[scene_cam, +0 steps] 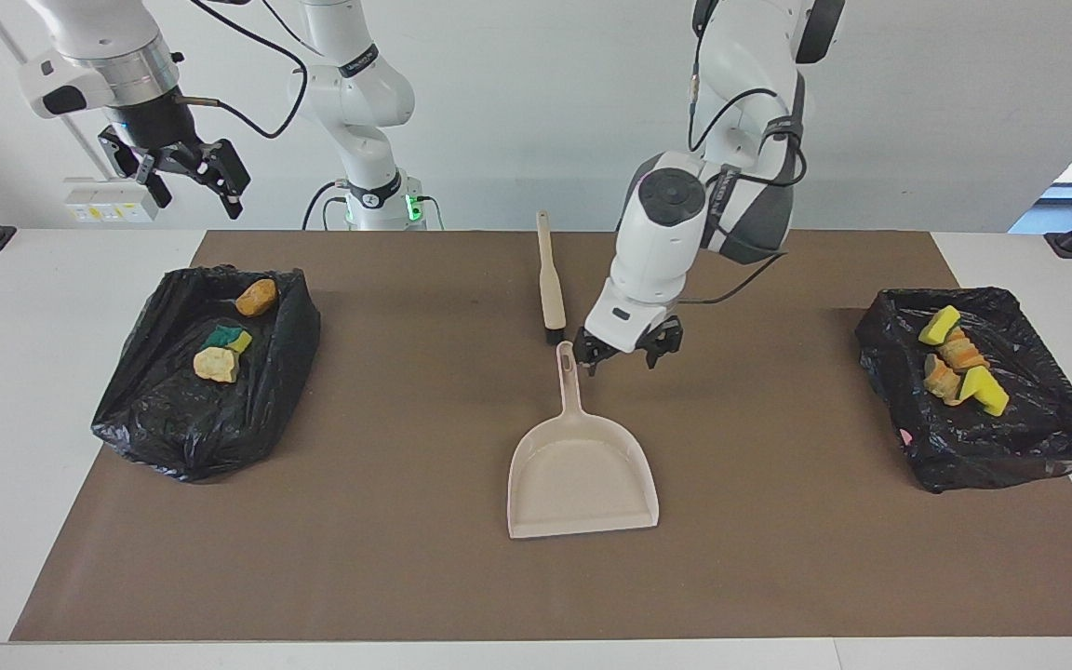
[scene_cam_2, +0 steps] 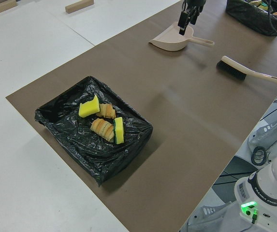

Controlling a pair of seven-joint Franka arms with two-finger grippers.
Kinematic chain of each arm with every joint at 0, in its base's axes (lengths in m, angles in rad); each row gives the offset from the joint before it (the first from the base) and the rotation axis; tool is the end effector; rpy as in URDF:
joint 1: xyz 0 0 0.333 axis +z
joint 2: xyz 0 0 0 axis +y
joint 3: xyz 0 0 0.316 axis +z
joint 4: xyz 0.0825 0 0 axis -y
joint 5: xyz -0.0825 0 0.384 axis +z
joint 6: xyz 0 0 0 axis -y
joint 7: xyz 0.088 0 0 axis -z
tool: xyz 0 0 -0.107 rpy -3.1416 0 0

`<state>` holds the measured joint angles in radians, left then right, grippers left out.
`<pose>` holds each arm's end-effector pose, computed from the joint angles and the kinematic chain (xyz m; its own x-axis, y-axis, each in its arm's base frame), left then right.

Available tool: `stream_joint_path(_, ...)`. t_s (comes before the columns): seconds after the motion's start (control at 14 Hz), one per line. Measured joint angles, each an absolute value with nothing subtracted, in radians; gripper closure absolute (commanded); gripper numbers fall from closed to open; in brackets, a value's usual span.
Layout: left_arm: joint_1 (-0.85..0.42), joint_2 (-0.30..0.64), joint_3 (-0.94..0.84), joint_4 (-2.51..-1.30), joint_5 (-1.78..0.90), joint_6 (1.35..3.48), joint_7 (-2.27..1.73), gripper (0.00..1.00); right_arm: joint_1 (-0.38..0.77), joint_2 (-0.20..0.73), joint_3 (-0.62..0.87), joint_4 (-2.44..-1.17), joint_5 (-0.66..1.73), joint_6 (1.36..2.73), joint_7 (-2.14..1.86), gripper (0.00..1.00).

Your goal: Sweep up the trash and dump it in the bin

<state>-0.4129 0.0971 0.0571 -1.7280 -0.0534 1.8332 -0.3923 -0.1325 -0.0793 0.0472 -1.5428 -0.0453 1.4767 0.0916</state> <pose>0.5549 -0.2120 0.5167 0.9987 0.0496 -0.0103 0.0500 -0.9977 0.0457 0.5174 -0.0483 0.6720 0.9835 -0.1801 0.0176 -0.1808 -0.9824 0.0474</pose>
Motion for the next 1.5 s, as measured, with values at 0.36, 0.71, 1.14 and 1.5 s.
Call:
stream_joint_path(0.36,-0.359,-0.050,0.057,-1.791,0.015,1.770,-0.306,0.00,-0.049,-0.079,0.028,-1.543,-0.045,1.477,0.092,0.00)
stream_joint_path(0.71,-0.273,-0.084,0.059,-1.668,0.021,1.659,-0.126,0.00,0.011,-0.080,-0.022,-1.543,-0.046,1.477,0.094,0.00)
stream_joint_path(1.14,-0.145,-0.016,0.064,-1.455,0.022,1.493,0.095,0.00,0.074,-0.080,-0.084,-1.543,-0.046,1.477,0.092,0.00)
stream_joint_path(1.5,-0.143,-0.002,0.053,-1.423,0.020,1.408,0.101,0.00,0.077,-0.083,-0.081,-1.542,-0.045,1.477,0.092,0.00)
